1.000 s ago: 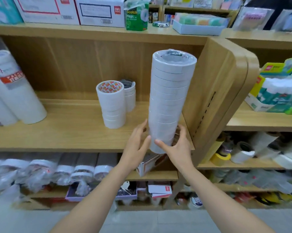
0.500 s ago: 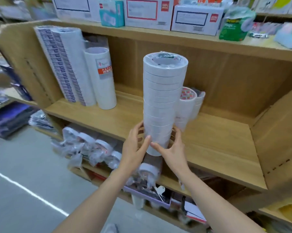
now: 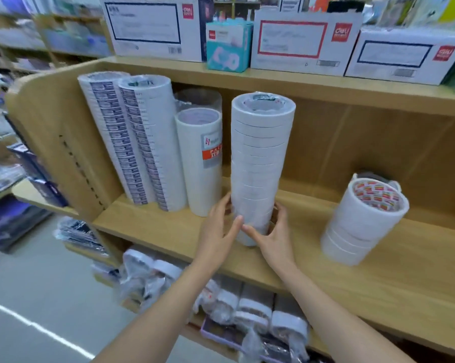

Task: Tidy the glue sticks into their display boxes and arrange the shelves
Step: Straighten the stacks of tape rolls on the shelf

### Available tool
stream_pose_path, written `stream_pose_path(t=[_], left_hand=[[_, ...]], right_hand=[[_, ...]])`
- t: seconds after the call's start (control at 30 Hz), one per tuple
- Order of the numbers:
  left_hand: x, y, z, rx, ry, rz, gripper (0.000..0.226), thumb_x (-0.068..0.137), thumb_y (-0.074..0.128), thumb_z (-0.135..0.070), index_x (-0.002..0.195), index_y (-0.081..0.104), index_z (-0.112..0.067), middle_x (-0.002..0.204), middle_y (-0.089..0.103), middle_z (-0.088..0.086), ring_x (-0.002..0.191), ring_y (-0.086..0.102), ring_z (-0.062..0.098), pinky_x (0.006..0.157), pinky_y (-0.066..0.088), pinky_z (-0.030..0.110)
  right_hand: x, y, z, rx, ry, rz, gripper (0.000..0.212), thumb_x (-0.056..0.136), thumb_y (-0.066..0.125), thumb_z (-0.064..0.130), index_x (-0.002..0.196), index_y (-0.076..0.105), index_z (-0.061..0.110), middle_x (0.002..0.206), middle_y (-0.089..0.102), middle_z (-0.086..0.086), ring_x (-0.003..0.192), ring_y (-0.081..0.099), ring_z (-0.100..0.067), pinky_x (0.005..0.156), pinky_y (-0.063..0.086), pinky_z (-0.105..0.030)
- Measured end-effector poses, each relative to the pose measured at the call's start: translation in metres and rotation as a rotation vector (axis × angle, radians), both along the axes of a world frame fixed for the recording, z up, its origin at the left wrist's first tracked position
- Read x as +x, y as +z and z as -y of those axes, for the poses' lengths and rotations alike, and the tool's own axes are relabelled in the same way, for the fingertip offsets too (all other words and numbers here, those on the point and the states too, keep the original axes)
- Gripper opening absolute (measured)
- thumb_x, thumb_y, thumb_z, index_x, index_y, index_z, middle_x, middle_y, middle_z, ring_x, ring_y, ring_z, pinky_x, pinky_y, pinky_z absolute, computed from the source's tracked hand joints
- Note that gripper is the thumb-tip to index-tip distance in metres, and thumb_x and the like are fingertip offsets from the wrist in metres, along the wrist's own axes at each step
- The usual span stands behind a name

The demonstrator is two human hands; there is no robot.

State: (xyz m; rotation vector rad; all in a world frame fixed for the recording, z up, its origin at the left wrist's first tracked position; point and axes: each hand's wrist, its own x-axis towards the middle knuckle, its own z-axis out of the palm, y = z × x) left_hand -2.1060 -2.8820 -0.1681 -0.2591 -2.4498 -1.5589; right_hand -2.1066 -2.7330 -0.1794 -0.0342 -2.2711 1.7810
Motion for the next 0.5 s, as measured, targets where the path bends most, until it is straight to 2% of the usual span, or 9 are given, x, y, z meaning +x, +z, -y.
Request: stream_pose_path(t=[0.1, 0.2, 0.3, 0.4, 0.5], left_hand=[[-0.019, -0.001, 0.015, -0.102, 0.019, -0.040, 0.062, 0.092, 0.049, -0.054, 0.147, 0.038, -0.025, 0.132, 0.052, -0.001, 0.121, 0.053, 0.012, 0.100, 0.047, 0.040], [-0.029, 0.001, 0.029, -0.175, 0.124, -0.163, 0.054, 0.092, 0.048, -0.046, 0.136, 0.049, -0.015, 0.120, 0.051, 0.002, 0.111, 0.056, 0.020, 0.094, 0.047, 0.037], [-0.036, 0.005, 0.041, -0.240, 0.215, -0.290, 0.046, 0.088, 0.048, -0.033, 0.130, 0.052, -0.014, 0.116, 0.048, 0.008, 0.110, 0.053, 0.028, 0.094, 0.044, 0.037], [-0.041, 0.012, 0.045, -0.275, 0.273, -0.377, 0.047, 0.084, 0.058, -0.017, 0.131, 0.050, -0.015, 0.121, 0.042, 0.010, 0.113, 0.045, 0.029, 0.098, 0.039, 0.039], [-0.046, 0.019, 0.046, -0.243, 0.317, -0.387, 0.053, 0.080, 0.066, -0.006, 0.130, 0.051, -0.014, 0.126, 0.038, 0.011, 0.115, 0.040, 0.027, 0.101, 0.036, 0.039]], right_hand=[[-0.017, 0.001, 0.014, -0.021, -0.035, -0.015, 0.086, 0.067, 0.089, 0.028, 0.133, 0.035, 0.028, 0.128, 0.051, 0.018, 0.121, 0.052, -0.003, 0.103, 0.045, -0.030], [-0.030, 0.000, 0.023, -0.029, -0.067, -0.017, 0.087, 0.068, 0.090, 0.024, 0.136, 0.035, 0.024, 0.131, 0.053, 0.011, 0.122, 0.053, -0.004, 0.103, 0.046, -0.031], [-0.038, 0.001, 0.028, -0.008, -0.087, -0.015, 0.088, 0.067, 0.090, 0.029, 0.135, 0.033, 0.027, 0.128, 0.052, 0.015, 0.120, 0.054, -0.006, 0.102, 0.047, -0.033], [-0.043, -0.001, 0.030, 0.011, -0.095, -0.002, 0.091, 0.065, 0.090, 0.036, 0.133, 0.030, 0.032, 0.131, 0.051, 0.010, 0.121, 0.054, -0.008, 0.103, 0.047, -0.036], [-0.043, -0.004, 0.031, 0.021, -0.103, 0.014, 0.099, 0.060, 0.087, 0.055, 0.136, 0.029, 0.031, 0.136, 0.048, 0.009, 0.125, 0.051, -0.009, 0.104, 0.046, -0.040]])
